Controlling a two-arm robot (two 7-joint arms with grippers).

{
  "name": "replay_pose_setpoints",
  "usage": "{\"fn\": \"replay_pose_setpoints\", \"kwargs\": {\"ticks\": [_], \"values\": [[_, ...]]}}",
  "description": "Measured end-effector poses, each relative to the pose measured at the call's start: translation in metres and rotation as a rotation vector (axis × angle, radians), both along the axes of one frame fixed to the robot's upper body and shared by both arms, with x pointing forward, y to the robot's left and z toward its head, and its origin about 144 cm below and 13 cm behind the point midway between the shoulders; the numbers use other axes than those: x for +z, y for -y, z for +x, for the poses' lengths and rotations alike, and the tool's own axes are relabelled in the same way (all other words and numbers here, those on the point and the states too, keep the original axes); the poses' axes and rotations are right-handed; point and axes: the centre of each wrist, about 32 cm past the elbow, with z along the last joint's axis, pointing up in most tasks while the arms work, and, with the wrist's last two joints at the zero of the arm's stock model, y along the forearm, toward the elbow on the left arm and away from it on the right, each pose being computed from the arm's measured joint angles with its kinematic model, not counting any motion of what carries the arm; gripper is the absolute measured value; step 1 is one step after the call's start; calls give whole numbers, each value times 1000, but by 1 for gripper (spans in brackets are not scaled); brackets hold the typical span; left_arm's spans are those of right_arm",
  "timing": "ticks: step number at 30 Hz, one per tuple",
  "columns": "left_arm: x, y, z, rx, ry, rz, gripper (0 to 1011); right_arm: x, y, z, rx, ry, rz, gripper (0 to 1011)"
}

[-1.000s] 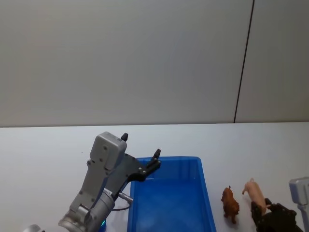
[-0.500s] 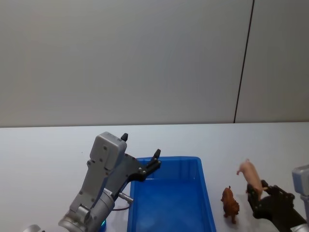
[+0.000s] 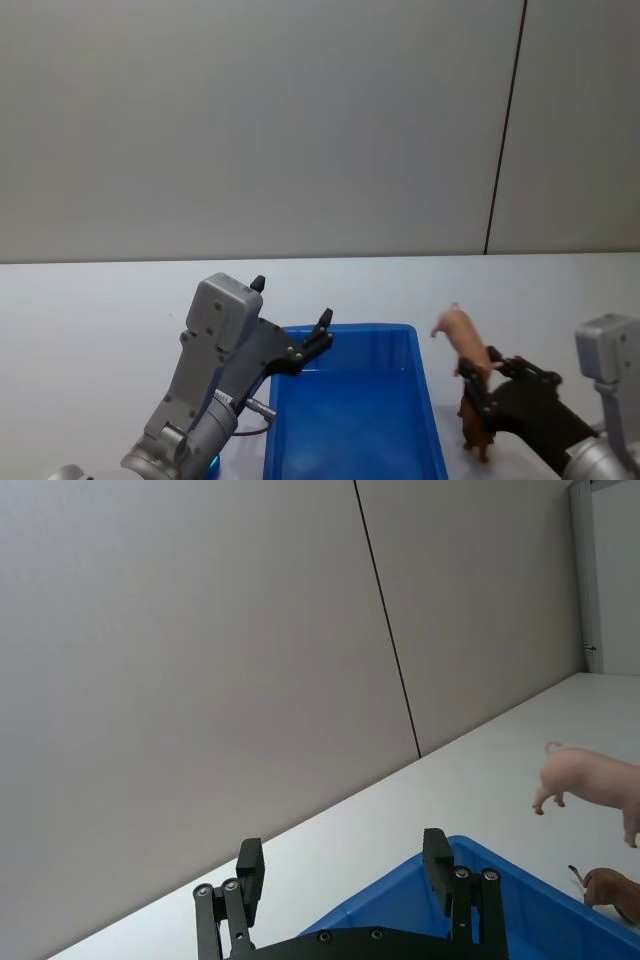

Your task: Pick up the two dolls from the table and place them into the box.

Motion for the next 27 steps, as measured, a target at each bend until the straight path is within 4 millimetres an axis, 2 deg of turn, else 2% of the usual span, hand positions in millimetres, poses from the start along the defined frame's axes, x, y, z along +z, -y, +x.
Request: {"fn": "replay_pose_setpoints", "kwargs": {"ticks": [10, 13, 14, 18, 19, 25, 27], "values": [[0, 0, 0, 0, 0, 0, 1001, 7, -16, 14, 148, 8, 37, 335], [0, 0, 0, 0, 0, 0, 1001, 8, -22, 20, 193, 3, 49, 376], [0, 0, 0, 0, 0, 0, 1001, 8, -25, 23, 217, -2, 55, 433], [0, 0, 0, 0, 0, 0, 1001, 7, -33, 31, 269, -20, 68, 538], [0, 0, 0, 0, 0, 0, 1001, 7, -35, 34, 283, -27, 72, 598], [0, 0, 0, 0, 0, 0, 1001, 6, -43, 42, 318, -48, 85, 756], [0, 0, 0, 0, 0, 0, 1001, 6, -45, 44, 321, -53, 88, 850]]}}
